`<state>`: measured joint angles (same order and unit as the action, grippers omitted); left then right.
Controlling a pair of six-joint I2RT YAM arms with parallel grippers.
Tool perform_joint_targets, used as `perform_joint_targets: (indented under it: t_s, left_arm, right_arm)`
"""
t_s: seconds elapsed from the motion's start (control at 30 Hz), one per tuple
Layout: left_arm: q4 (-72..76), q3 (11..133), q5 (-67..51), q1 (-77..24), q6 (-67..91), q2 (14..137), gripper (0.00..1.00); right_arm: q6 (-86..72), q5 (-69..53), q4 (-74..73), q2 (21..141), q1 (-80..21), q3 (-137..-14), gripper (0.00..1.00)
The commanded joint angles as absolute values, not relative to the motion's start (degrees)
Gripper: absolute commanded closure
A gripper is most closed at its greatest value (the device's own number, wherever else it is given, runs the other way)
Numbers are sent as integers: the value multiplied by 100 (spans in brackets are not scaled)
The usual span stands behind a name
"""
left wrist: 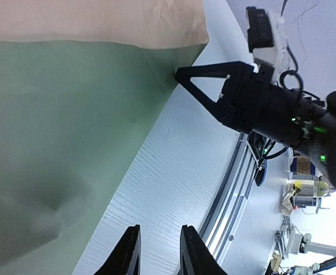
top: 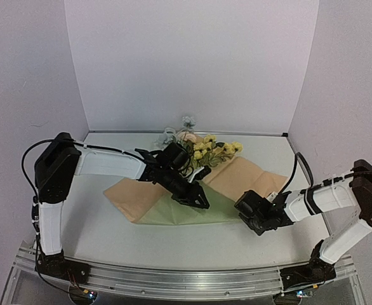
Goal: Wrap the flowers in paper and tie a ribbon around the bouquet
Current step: Pick up the one-fourth-folded wrapping paper from the center of the board.
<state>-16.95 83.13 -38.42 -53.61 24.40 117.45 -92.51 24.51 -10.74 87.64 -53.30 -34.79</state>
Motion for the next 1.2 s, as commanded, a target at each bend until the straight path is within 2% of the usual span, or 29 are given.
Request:
perform_joint_targets:
  t_s: [0.0,0.3,0.53,0.77,0.93,1.17]
  left_arm:
    - [-1486,8881,-4092,-5359,2483,12398,76]
    - [-1368,9291,-3478,-5361,3035,13076,77]
    - [-1724,9311,-2923,-5361,3198,13285,76]
    - [-1845,9309,-2741,-5361,3216,13343,76]
    - [-1977,9259,-2395,-5361,3175,13281,74]
    - [-1599,8880,-2642,-5313,3183,13093,75]
  right_arm:
    - [-9242,2576,-1004,8664,-5315,-3516,100]
    - [-8909,2651,-872,8365,-5359,-3457,100]
    - [-7629,3453,-769,7753,-5931,-3759,100]
    - [-5770,2904,106,8375,-6215,-4515,100]
    - [-5241,2542,119,8762,-6216,-4957,100]
    - [-4900,2404,8,8571,-6142,-4930,100]
